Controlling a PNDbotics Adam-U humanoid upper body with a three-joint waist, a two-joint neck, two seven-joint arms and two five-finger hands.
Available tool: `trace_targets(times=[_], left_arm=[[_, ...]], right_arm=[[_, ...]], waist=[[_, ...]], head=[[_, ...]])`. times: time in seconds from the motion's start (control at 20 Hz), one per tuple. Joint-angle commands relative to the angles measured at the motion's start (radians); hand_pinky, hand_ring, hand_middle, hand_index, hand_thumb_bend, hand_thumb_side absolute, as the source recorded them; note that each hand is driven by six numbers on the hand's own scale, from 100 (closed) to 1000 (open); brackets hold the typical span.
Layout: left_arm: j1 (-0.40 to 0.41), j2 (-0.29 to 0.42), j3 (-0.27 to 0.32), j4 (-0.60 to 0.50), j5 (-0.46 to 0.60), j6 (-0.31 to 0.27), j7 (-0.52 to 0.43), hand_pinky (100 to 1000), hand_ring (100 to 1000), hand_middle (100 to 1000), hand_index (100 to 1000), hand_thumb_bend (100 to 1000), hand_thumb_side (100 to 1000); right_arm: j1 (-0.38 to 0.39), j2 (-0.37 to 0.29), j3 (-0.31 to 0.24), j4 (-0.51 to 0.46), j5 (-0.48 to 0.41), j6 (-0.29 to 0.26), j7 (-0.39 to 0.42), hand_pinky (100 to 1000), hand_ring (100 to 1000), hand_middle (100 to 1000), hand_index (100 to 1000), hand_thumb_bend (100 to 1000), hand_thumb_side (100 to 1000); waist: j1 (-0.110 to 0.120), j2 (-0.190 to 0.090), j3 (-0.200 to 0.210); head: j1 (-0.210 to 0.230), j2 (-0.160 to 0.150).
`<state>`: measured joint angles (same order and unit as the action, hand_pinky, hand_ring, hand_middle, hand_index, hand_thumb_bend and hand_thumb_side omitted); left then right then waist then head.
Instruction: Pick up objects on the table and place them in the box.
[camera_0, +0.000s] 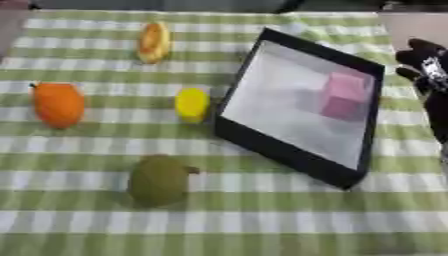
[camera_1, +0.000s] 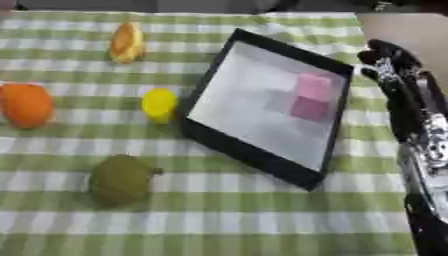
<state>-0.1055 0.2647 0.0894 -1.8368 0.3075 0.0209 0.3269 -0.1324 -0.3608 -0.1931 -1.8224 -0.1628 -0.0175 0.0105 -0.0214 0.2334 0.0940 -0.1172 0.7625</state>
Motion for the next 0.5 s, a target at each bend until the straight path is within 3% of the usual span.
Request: trace_targets(times=[0.05,0.35,0.5], left_arm=[[-0.009,0.025,0.003,-0.018,-0.004,-0.002,-0.003,682,987,785,746,196,840],[-0.010,0.029,0.003,-0.019,-0.008,-0.002,-0.002,705,1000,821,747,190,838],[-0.015,0.070,-0.003,-0.023,-0.018,-0.002,-0.009,735,1000,865,756,159,824]], right_arm=[[-0.009,-0.023,-0.004,-0.019,0.004,-0.003,0.004,872,864,700,823,100,657],[-0.008,-0.024,-0.004,-0.019,0.004,-0.003,0.003,872,864,703,823,100,657],[-0.006,-0.027,-0.002,-0.019,0.004,-0.003,0.004,872,864,704,823,100,655]], waist=[[-0.001,-0.001,-0.001],[-0.001,-0.002,-0.001],[0.001,-0.004,-0.003]], head=[[0.001,-0.013],[0.001,-0.011],[-0.001,-0.010]])
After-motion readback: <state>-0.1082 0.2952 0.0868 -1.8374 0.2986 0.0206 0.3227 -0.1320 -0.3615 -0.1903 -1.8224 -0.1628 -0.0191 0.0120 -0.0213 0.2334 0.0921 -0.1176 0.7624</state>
